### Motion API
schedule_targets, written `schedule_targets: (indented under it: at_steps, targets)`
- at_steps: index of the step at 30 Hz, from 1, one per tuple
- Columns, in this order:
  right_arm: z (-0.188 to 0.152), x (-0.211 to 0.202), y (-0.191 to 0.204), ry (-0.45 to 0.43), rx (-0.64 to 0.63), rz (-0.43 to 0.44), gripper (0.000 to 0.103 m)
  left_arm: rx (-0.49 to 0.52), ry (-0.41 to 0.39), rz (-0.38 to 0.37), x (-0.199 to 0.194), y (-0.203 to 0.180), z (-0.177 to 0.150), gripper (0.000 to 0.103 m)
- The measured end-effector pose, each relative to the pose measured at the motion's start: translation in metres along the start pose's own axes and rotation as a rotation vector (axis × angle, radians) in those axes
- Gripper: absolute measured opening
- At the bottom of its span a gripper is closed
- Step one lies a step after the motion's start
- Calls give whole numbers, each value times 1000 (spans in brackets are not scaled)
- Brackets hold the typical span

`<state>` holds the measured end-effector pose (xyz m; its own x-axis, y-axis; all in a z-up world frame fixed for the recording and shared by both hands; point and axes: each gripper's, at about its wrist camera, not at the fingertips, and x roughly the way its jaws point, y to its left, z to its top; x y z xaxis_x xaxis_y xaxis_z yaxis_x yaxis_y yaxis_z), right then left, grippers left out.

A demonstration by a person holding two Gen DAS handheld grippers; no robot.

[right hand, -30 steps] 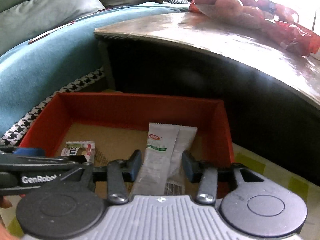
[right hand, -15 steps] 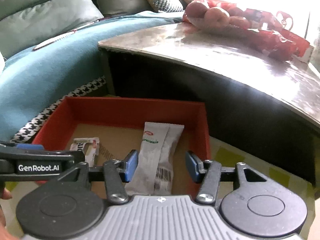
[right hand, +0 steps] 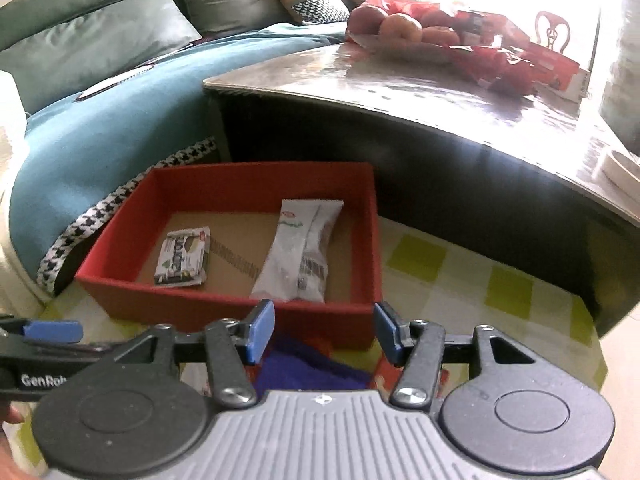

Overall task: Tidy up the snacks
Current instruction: 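Open both tools to release the snacks inside the red box, then grasp the waffle cake bag with the left tool while the right tool grasps the orange-label bun bag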

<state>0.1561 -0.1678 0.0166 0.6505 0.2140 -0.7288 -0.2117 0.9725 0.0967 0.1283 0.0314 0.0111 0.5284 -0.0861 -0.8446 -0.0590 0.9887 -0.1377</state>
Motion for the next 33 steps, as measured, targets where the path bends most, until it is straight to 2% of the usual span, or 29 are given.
schedule_targets:
  at_steps: [8, 16, 24, 27, 33]
  targets:
    - [-24, -25, -11, 14, 8, -11, 58, -20, 78, 44, 16, 2, -34, 97]
    - [-43, -37, -33, 33, 24, -28, 59, 5, 103, 80, 31, -17, -46, 101]
    - [-56, -35, -47, 89, 44, -47, 59, -18, 128, 79, 26, -7, -60, 84]
    - [-66, -41, -55, 114, 103, -50, 59, -38, 144, 48, 20, 0, -63, 81]
    - [-92, -46, -66, 194, 233, -66, 60, -6, 146, 14, 1, 4, -76, 80]
